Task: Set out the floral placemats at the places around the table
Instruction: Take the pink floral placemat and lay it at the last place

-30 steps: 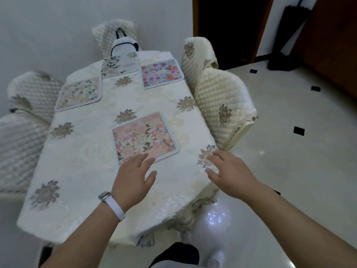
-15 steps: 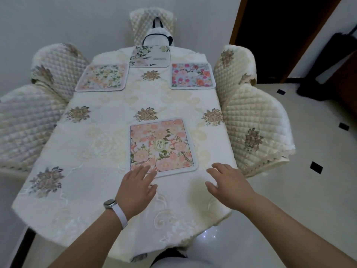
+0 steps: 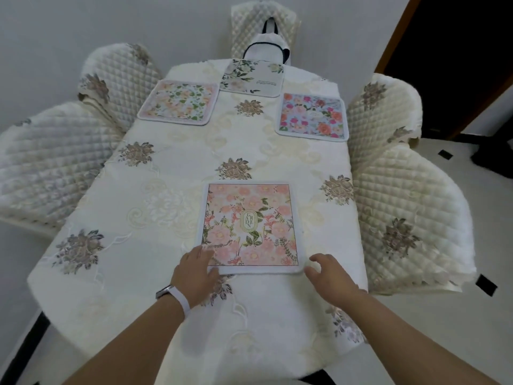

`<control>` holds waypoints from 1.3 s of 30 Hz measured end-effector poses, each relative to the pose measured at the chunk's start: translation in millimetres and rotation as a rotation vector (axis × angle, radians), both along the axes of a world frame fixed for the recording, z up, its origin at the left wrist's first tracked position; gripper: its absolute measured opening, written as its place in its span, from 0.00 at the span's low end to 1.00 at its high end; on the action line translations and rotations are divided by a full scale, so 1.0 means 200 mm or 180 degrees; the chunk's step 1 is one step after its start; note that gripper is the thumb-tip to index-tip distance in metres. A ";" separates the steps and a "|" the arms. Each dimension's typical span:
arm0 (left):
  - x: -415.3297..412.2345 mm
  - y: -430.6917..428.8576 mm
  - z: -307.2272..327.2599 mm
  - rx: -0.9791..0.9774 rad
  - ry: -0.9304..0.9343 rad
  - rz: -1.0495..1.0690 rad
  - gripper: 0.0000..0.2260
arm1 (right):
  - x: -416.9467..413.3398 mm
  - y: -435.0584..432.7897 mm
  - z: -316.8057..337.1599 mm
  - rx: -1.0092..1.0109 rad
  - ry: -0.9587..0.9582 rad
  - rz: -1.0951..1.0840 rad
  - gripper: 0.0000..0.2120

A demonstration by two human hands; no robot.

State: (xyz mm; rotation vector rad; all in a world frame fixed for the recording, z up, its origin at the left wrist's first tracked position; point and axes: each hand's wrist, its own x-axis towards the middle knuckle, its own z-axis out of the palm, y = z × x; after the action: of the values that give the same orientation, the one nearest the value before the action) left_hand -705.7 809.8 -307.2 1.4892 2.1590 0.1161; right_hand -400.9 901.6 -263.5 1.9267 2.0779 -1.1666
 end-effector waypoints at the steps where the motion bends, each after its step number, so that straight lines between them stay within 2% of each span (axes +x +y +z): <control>1: 0.00 0.00 0.00 -0.0063 -0.0166 0.0201 0.26 | -0.02 0.03 -0.01 -0.0105 0.0108 -0.0116 0.23; 3: -0.01 0.00 -0.01 -0.0029 -0.0404 0.0522 0.30 | -0.06 0.09 -0.04 -0.0305 0.0336 -0.0329 0.23; 7: 0.00 0.07 -0.01 -0.0034 -0.0573 0.1190 0.26 | -0.13 0.19 -0.10 -0.0627 0.0694 -0.0788 0.25; 13: 0.00 0.22 0.00 -0.0085 -0.0837 0.1929 0.29 | -0.16 0.29 -0.17 -0.0911 0.1163 -0.1577 0.24; 19: -0.09 0.33 -0.04 -0.0298 -0.0856 0.2215 0.28 | -0.14 0.37 -0.20 -0.1115 0.1301 -0.1558 0.08; 22: -0.10 0.36 -0.05 -0.0237 -0.1250 0.2480 0.15 | -0.13 0.41 -0.20 -0.1151 0.1260 -0.1349 0.01; 25: -0.10 0.36 -0.07 -0.0088 -0.1838 0.2586 0.06 | -0.13 0.41 -0.19 -0.0966 0.1172 -0.1161 0.06; 29: -0.06 0.34 -0.05 0.0232 -0.2415 0.2701 0.11 | -0.13 0.39 -0.16 -0.0812 0.1104 -0.1110 0.05; 31: -0.03 0.32 -0.05 0.0365 -0.2496 0.2655 0.13 | -0.12 0.38 -0.15 -0.0722 0.1064 -0.1105 0.05; 39: 0.10 0.20 0.04 0.0771 -0.3163 0.2556 0.13 | -0.02 0.26 -0.07 -0.0446 0.1115 -0.1298 0.05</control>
State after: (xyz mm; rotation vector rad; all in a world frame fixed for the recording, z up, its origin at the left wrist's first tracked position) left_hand -685.4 849.4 -299.2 0.3600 1.7345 1.1467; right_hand -405.1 954.6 -277.2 2.2787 1.7136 -1.7939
